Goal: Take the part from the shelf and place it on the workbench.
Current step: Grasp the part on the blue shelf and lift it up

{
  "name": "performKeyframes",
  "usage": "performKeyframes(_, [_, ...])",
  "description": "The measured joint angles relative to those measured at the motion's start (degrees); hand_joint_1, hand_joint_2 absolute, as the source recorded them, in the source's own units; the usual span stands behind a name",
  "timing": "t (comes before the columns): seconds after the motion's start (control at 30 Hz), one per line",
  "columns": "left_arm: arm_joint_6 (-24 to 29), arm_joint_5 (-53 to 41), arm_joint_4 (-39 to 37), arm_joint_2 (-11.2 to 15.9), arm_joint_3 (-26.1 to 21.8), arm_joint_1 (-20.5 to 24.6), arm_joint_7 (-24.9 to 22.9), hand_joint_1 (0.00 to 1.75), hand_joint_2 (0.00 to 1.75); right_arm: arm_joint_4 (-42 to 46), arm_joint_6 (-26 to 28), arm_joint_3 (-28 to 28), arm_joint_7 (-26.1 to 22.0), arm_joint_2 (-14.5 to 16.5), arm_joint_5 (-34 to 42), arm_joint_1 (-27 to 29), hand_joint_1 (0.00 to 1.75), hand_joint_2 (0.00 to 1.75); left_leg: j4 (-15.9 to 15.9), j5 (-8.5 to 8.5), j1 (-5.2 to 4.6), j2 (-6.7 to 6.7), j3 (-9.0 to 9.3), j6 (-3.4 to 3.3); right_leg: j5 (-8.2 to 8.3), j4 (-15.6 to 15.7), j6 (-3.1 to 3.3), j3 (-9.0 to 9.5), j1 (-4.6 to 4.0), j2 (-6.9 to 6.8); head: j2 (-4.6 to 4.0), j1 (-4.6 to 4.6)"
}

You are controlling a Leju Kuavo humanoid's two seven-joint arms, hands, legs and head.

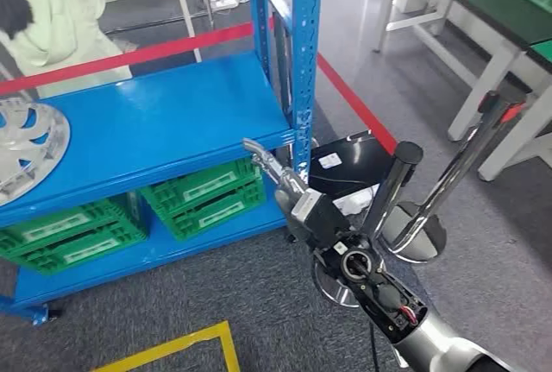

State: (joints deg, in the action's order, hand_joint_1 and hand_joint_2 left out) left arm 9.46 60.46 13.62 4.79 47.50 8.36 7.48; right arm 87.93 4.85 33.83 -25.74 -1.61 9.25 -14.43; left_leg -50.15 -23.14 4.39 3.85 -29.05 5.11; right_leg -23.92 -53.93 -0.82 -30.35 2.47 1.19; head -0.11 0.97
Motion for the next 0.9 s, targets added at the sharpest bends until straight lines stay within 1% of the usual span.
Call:
performKeyframes(0.03, [0.0, 0.0, 0.0, 0.0, 0.0, 0.06, 0.0, 0.0, 0.0, 0.0, 0.0, 0.01, -0.02, 0.0, 0.0, 0.0, 0.0, 0.0, -1.3, -0.72, -0.1, -0.74, -0.63, -0.18, 0.01, 0.07, 0.18, 0.03, 0.02, -0.27, 0.0, -0.21])
performKeyframes(0.07, [0.0, -0.01, 0.0, 0.01, 0.0, 0.14, 0.0, 0.0, 0.0, -0.01, 0.0, 0.02, -0.02, 0.01, 0.0, 0.01, 0.0, 0.0, -3.6, -1.85, -0.23, -1.27, -1.81, -0.35, 0.01, 0.11, 0.31, 0.02, -0.02, -0.63, 0.0, -0.38])
performKeyframes(0.1, [0.0, -0.01, 0.0, 0.02, 0.0, 0.24, 0.0, 0.0, 0.0, -0.03, 0.0, 0.03, -0.02, 0.01, 0.0, 0.04, 0.0, 0.0, -7.87, -3.83, -0.45, -2.26, -3.98, -0.64, 0.01, 0.21, 0.59, 0.03, -0.07, -1.36, 0.0, -0.68])
performKeyframes(0.13, [0.0, -0.02, 0.0, 0.03, 0.0, 0.32, 0.0, 0.0, 0.0, -0.09, 0.0, 0.04, -0.02, 0.01, 0.0, 0.07, 0.0, 0.0, -12.68, -5.88, -0.71, -2.78, -6.52, -0.83, -0.03, 0.22, 0.75, -0.03, -0.21, -2.03, 0.0, -0.85])
performKeyframes(0.17, [0.0, -0.02, 0.0, 0.04, 0.0, 0.32, 0.0, 0.0, 0.0, -0.17, 0.0, 0.07, 0.0, 0.01, 0.0, 0.11, 0.0, 0.0, -17.17, -7.5, -0.92, -3.0, -8.97, -0.97, -0.07, 0.24, 0.84, -0.07, -0.4, -2.76, 0.0, -0.98])
performKeyframes(0.2, [0.0, -0.03, 0.0, 0.05, 0.0, 0.23, 0.0, 0.0, 0.0, -0.26, 0.0, 0.09, 0.01, 0.01, 0.0, 0.13, 0.0, 0.0, -19.66, -8.0, -1.09, -3.08, -10.4, -1.09, -0.12, 0.25, 0.88, -0.09, -0.58, -3.4, 0.0, -1.02])
performKeyframes(0.23, [0.0, -0.03, 0.0, 0.05, 0.0, 0.11, 0.0, 0.0, 0.0, -0.32, 0.0, 0.11, 0.01, 0.01, 0.0, 0.14, 0.0, 0.0, -19.67, -7.33, -1.24, -3.19, -10.6, -1.25, -0.16, 0.27, 0.86, -0.06, -0.71, -4.01, 0.0, -1.08])
performKeyframes(0.27, [0.0, -0.07, 0.0, 0.08, 0.0, 0.02, 0.0, 0.0, 0.0, -0.35, 0.0, 0.14, 0.01, 0.01, 0.0, 0.14, 0.0, 0.0, -17.25, -5.67, -1.34, -3.49, -9.55, -1.45, -0.23, 0.27, 0.78, 0.01, -0.8, -4.6, 0.0, -1.12])
performKeyframes(0.3, [0.0, -0.11, 0.0, 0.11, 0.0, -0.01, 0.0, 0.0, 0.0, -0.35, 0.0, 0.15, 0.01, 0.01, 0.0, 0.13, 0.0, 0.0, -13.09, -3.5, -1.43, -4.36, -7.55, -1.64, -0.35, 0.24, 0.6, 0.12, -0.85, -5.15, 0.0, -1.12])
performKeyframes(0.33, [0.0, -0.15, 0.01, 0.11, 0.0, 0.04, 0.0, 0.0, 0.0, -0.35, 0.0, 0.15, 0.0, 0.01, 0.0, 0.12, 0.0, 0.0, -8.86, -1.61, -1.51, -5.72, -5.46, -1.79, -0.48, 0.2, 0.37, 0.23, -0.94, -5.63, 0.0, -1.13])
performKeyframes(0.37, [0.0, -0.21, 0.01, 0.1, 0.0, 0.17, 0.0, 0.0, 0.0, -0.35, 0.0, 0.15, 0.0, 0.01, 0.0, 0.11, 0.0, 0.0, -5.59, -0.34, -1.66, -6.78, -3.96, -2.03, -0.71, 0.08, -0.02, 0.34, -1.1, -6.12, 0.0, -1.03])
performKeyframes(0.4, [0.0, -0.27, 0.02, 0.07, 0.0, 0.3, 0.0, 0.0, 0.0, -0.35, 0.0, 0.15, -0.01, 0.0, 0.0, 0.1, 0.0, 0.0, -3.87, 0.18, -1.88, -7.53, -3.22, -2.32, -0.91, -0.01, -0.47, 0.46, -1.24, -6.56, 0.0, -0.78])
performKeyframes(0.43, [0.0, -0.32, 0.02, 0.04, 0.0, 0.38, 0.0, 0.0, 0.0, -0.35, -0.01, 0.16, -0.02, 0.0, 0.0, 0.09, 0.0, 0.0, -3.5, 0.13, -2.17, -7.49, -3.17, -2.7, -1.1, -0.06, -0.92, 0.62, -1.3, -7.03, 0.0, -0.55])
performKeyframes(0.47, [0.0, -0.38, 0.02, 0.05, 0.0, 0.43, 0.0, 0.0, 0.0, -0.34, -0.02, 0.2, -0.02, 0.0, 0.0, 0.09, 0.0, 0.0, -3.55, 0.03, -2.43, -6.75, -3.33, -3.19, -1.33, -0.09, -1.43, 0.86, -1.23, -7.65, 0.0, -0.31])
performKeyframes(0.5, [0.0, -0.42, 0.02, 0.08, 0.0, 0.4, 0.0, 0.0, 0.0, -0.33, -0.03, 0.22, -0.03, 0.0, 0.0, 0.08, 0.0, 0.0, -3.63, -0.04, -2.51, -6.06, -3.32, -3.64, -1.62, -0.19, -1.85, 1.08, -0.96, -7.79, 0.0, -0.1])
performKeyframes(0.53, [0.0, -0.43, 0.01, 0.09, 0.0, 0.36, 0.0, 0.0, 0.0, -0.31, -0.05, 0.23, -0.02, 0.0, 0.0, 0.06, 0.0, 0.0, -3.62, -0.05, -2.53, -5.43, -3.27, -4.01, -2.13, -0.59, -2.17, 1.15, -0.7, -7.4, 0.0, 0.01])
performKeyframes(0.57, [0.0, -0.45, 0.01, 0.11, 0.0, 0.38, 0.0, 0.0, 0.0, -0.29, -0.07, 0.23, -0.03, -0.01, 0.0, 0.05, 0.0, 0.0, -3.56, 0.0, -2.5, -4.8, -3.19, -4.43, -3.38, -2.42, -2.33, 0.48, -0.53, -6.19, 0.0, 0.21])
performKeyframes(0.6, [0.02, -0.48, 0.01, 0.13, 0.0, 0.43, 0.0, 0.0, 0.0, -0.29, -0.08, 0.21, -0.04, -0.01, 0.0, 0.08, 0.0, 0.0, -3.51, 0.03, -2.52, -4.2, -3.13, -4.81, -5.21, -5.73, -2.36, -0.99, -0.47, -4.56, 0.0, 0.5])
performKeyframes(0.63, [0.03, -0.49, 0.0, 0.13, 0.0, 0.5, 0.0, 0.0, 0.0, -0.31, -0.09, 0.21, -0.04, -0.01, 0.0, 0.18, 0.0, 0.0, -3.51, 0.01, -2.69, -3.59, -3.13, -5.12, -7.21, -10.08, -2.25, -3.06, -0.58, -3.13, 0.0, 0.8])
performKeyframes(0.67, [0.05, -0.5, 0.01, 0.14, 0.0, 0.57, 0.0, 0.0, 0.0, -0.34, -0.09, 0.21, -0.04, -0.01, 0.0, 0.3, 0.0, 0.0, -3.52, -0.01, -2.92, -2.83, -3.13, -5.44, -9.01, -14.71, -2.1, -5.39, -0.75, -2.1, 0.0, 1.09])
performKeyframes(0.7, [0.07, -0.5, 0.01, 0.14, 0.0, 0.59, 0.0, 0.0, 0.0, -0.38, -0.09, 0.21, -0.02, -0.01, 0.0, 0.4, 0.0, 0.0, -3.53, -0.04, -3.21, -2.0, -3.08, -5.61, -9.68, -17.73, -1.9, -7.08, -0.93, -1.73, 0.0, 1.33])
performKeyframes(0.73, [0.07, -0.5, 0.01, 0.12, 0.0, 0.57, 0.0, 0.0, 0.0, -0.41, -0.09, 0.21, -0.02, -0.01, 0.0, 0.46, 0.0, 0.0, -3.54, -0.07, -3.5, -1.11, -2.99, -5.71, -9.07, -18.45, -1.56, -7.77, -1.15, -1.53, 0.0, 1.5])
performKeyframes(0.77, [0.07, -0.51, 0.01, 0.09, 0.0, 0.54, 0.0, 0.0, 0.0, -0.43, -0.09, 0.2, -0.02, -0.01, 0.0, 0.46, 0.0, 0.0, -3.55, -0.09, -3.77, -0.17, -2.87, -5.76, -7.32, -16.7, -1.07, -7.35, -1.43, -1.25, 0.0, 1.64])
performKeyframes(0.8, [0.07, -0.51, 0.01, 0.05, 0.0, 0.52, 0.0, 0.0, 0.0, -0.43, -0.11, 0.18, -0.02, -0.01, 0.0, 0.44, 0.0, 0.0, -3.55, -0.1, -3.96, 0.73, -2.73, -5.78, -4.77, -12.96, -0.43, -6.02, -1.76, -0.49, 0.0, 1.76])
performKeyframes(0.83, [0.07, -0.52, 0.01, -0.05, 0.0, 0.51, 0.0, 0.0, 0.0, -0.43, -0.17, 0.16, -0.03, -0.01, 0.0, 0.42, 0.0, 0.0, -3.54, -0.11, -4.03, 1.52, -2.68, -5.79, -2.36, -8.55, 0.27, -4.42, -2.08, 1.1, 0.0, 1.8])
performKeyframes(0.87, [0.09, -0.52, 0.01, -0.16, 0.01, 0.55, 0.0, 0.0, 0.0, -0.43, -0.24, 0.15, -0.03, -0.01, 0.0, 0.41, 0.0, 0.0, -3.58, -0.12, -4.1, 2.28, -2.74, -5.74, -0.62, -4.71, 0.79, -2.99, -2.22, 2.73, 0.0, 1.73])
performKeyframes(0.9, [0.12, -0.52, 0.01, -0.25, 0.01, 0.6, 0.0, 0.0, 0.0, -0.43, -0.33, 0.16, -0.03, -0.01, 0.0, 0.4, 0.0, 0.0, -3.62, -0.11, -4.03, 2.98, -2.91, -5.64, 0.31, -2.18, 1.06, -2.06, -2.35, 3.95, 0.0, 1.68])
